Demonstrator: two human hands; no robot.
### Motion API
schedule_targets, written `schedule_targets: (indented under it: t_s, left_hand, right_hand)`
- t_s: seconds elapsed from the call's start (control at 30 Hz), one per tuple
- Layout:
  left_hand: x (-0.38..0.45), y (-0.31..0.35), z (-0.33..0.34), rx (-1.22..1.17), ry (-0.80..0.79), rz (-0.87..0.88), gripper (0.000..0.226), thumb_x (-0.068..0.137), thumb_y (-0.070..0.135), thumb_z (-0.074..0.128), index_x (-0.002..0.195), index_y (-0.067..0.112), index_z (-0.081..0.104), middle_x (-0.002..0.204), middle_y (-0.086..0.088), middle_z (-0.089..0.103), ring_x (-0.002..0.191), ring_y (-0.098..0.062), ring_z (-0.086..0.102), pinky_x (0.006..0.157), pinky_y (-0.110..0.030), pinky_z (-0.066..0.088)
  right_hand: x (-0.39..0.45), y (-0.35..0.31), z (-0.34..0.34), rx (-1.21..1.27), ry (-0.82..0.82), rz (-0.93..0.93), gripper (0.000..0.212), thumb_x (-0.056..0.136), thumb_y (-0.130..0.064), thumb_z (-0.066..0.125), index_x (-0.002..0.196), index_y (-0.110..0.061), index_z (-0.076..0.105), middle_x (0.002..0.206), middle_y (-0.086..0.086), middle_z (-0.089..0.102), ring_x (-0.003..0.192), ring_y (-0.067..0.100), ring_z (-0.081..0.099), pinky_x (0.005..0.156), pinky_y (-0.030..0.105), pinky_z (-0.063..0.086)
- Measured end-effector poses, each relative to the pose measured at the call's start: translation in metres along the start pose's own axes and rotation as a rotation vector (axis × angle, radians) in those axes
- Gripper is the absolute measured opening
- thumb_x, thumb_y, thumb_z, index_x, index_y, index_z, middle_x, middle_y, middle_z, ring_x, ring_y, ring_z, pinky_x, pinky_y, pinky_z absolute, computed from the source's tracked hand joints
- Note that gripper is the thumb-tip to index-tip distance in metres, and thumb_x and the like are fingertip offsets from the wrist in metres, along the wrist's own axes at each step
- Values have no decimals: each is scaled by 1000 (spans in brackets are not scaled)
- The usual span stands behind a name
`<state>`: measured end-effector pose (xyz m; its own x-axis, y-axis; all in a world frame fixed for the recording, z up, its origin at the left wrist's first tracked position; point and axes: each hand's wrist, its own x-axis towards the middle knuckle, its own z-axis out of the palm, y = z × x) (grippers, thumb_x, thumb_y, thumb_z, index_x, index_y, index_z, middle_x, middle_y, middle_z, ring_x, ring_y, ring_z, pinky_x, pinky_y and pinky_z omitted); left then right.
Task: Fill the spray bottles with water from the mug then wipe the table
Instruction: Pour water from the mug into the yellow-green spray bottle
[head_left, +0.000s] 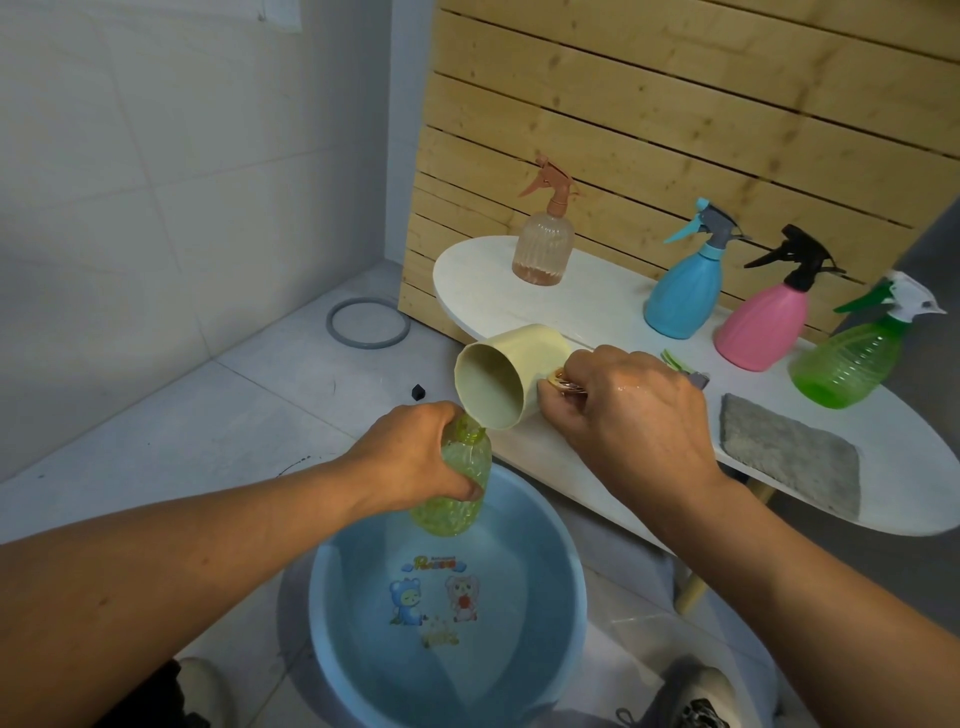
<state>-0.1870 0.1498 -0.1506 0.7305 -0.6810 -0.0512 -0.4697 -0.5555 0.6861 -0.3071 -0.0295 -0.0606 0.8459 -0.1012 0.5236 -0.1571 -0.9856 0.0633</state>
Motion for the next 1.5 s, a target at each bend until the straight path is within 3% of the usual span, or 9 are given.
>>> schedule_targets:
  t_s: [0.23, 0.33, 0.5, 0.83, 1.03, 1.2, 1.5]
  left_hand:
    - [1, -1, 0, 0, 6, 4, 60, 62, 47, 95, 107, 38, 56, 96, 17, 64, 86, -5, 63, 63, -18, 46]
    - [1, -2, 1, -15, 9, -2, 59, 62, 46, 96, 107, 38, 58, 97, 16, 66, 88, -5, 65, 67, -21, 50]
    - [2, -3, 1, -21, 6, -4, 62, 61, 47, 96, 111, 38, 60, 100, 15, 67, 91, -8, 67, 74, -26, 57]
    - [4, -3, 1, -1, 20, 1, 63, 60, 49, 95, 112, 34, 63, 98, 15, 68, 88, -8, 68, 75, -31, 61]
    - [3, -3, 0, -6, 23, -5, 61, 61, 48, 95, 111, 34, 62, 97, 15, 68, 88, -9, 67, 75, -32, 61]
    - [1, -1, -1, -31, 30, 1, 60, 63, 44, 95, 111, 37, 60, 96, 15, 67, 87, -6, 66, 69, -23, 54]
    - [2, -3, -1, -28, 43, 6, 70, 62, 47, 95, 121, 34, 60, 105, 15, 67, 94, -9, 66, 79, -30, 59]
  right_hand:
    - [-1, 0, 1, -22, 13, -19, 33, 99, -46, 55, 85, -19, 68, 72, -2, 58, 65, 20, 53, 49, 31, 44]
    - [-1, -1, 1, -37, 46, -31, 31, 98, -44, 59, 81, -19, 68, 69, -2, 57, 62, 19, 51, 48, 26, 34]
    - [-2, -2, 1, -55, 36, -35, 31, 98, -44, 58, 82, -19, 68, 69, -2, 57, 63, 18, 51, 48, 26, 37]
    - [-3, -5, -4, -113, 66, -101, 32, 99, -41, 59, 77, -18, 63, 67, -1, 55, 60, 18, 45, 50, 24, 18]
    - [-4, -6, -6, -156, 87, -155, 31, 100, -40, 57, 79, -19, 65, 70, -1, 58, 60, 17, 45, 51, 24, 19]
    - [-5, -7, -7, -187, 119, -189, 32, 101, -41, 56, 79, -19, 64, 69, -1, 55, 60, 16, 43, 52, 25, 19]
    - [-7, -8, -7, -185, 178, -263, 31, 101, -38, 58, 80, -17, 65, 70, 2, 55, 61, 17, 43, 55, 26, 20]
